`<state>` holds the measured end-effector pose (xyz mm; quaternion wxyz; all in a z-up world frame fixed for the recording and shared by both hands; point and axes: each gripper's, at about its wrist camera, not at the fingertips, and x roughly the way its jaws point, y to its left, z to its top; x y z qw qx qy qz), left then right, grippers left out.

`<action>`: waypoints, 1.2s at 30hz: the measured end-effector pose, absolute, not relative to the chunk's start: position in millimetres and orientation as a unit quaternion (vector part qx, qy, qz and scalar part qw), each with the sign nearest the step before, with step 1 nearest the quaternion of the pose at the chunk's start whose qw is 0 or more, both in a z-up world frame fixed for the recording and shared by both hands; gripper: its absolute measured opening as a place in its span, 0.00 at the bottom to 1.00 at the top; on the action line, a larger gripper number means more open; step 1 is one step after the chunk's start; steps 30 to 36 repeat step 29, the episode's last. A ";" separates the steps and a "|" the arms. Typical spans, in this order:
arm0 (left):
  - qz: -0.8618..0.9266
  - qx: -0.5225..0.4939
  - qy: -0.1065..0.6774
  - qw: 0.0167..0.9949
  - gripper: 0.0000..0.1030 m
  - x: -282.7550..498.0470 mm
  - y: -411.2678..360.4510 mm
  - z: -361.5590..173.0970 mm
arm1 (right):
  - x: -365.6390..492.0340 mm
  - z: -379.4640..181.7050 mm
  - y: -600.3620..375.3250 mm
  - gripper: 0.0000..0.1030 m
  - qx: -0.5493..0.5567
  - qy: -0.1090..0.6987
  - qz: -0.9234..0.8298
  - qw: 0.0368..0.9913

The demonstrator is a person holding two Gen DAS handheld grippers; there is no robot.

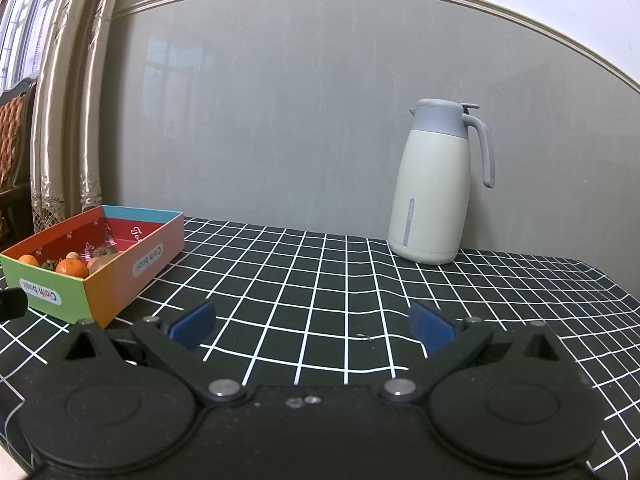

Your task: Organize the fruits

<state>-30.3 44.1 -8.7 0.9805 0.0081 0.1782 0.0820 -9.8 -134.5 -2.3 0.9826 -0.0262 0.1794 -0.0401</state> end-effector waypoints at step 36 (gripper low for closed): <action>0.078 0.010 0.171 0.982 1.00 -31.6 41.3 -9.2 | -9.7 -1.9 -133.8 1.00 -0.022 0.179 -0.050 0.982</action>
